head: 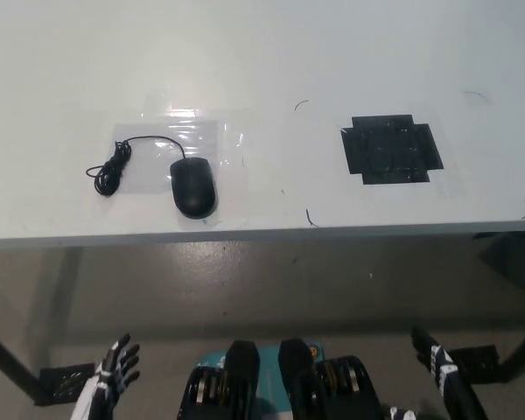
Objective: The robot uses left hand to click on the left button of the black mouse, which is placed on the left area of the table
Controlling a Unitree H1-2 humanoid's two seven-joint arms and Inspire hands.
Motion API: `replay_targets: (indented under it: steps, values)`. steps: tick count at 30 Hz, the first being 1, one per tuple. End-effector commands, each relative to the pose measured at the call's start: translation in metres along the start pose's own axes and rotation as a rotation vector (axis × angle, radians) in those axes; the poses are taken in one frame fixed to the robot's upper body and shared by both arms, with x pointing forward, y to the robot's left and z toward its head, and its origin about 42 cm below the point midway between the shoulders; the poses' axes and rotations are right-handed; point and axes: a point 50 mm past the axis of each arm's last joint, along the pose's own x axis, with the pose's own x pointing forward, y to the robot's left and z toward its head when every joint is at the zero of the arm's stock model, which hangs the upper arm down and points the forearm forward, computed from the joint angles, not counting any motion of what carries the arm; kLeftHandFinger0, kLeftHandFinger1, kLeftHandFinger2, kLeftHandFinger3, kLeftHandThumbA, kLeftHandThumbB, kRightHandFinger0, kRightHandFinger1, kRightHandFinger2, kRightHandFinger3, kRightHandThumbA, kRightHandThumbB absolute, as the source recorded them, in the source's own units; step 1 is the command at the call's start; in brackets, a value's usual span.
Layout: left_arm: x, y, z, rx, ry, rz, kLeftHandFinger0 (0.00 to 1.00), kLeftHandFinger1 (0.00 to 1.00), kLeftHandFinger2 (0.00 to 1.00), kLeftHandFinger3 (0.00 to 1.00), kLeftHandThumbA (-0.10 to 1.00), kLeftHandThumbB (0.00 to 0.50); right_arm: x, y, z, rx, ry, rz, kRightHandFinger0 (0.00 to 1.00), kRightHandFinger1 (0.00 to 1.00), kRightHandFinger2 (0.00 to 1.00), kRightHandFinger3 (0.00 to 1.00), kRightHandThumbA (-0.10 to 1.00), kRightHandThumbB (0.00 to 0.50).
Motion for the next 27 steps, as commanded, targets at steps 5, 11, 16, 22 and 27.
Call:
replay_targets:
  steps: [5, 11, 16, 22, 27]
  values:
    - [0.035, 0.006, 0.042, 0.0, -0.142, -0.027, 1.0, 1.0, 1.0, 1.0, 1.0, 0.014, 0.04, -0.017, 0.032, -0.006, -0.16, -0.04, 1.0, 1.0, 1.0, 1.0, 1.0, 0.181]
    - [0.044, 0.008, 0.061, 0.005, -0.199, -0.029, 1.0, 1.0, 1.0, 1.0, 1.0, 0.067, 0.055, -0.022, 0.043, -0.001, -0.194, -0.053, 1.0, 1.0, 1.0, 1.0, 1.0, 0.157]
    - [0.03, 0.02, 0.108, -0.034, -0.307, -0.045, 1.0, 1.0, 1.0, 1.0, 1.0, 0.067, 0.06, -0.023, 0.049, 0.006, -0.205, -0.058, 1.0, 1.0, 1.0, 1.0, 1.0, 0.148]
    - [0.006, 0.062, 0.196, -0.034, -0.553, -0.199, 1.0, 1.0, 1.0, 1.0, 1.0, 0.265, 0.061, -0.024, 0.052, 0.003, -0.219, -0.066, 1.0, 1.0, 1.0, 1.0, 1.0, 0.153]
    - [-0.017, 0.11, 0.323, 0.188, -0.798, -0.352, 0.99, 0.97, 0.96, 1.0, 1.0, 0.372, 0.069, -0.031, 0.06, -0.004, -0.238, -0.076, 1.0, 1.0, 1.0, 1.0, 1.0, 0.16]
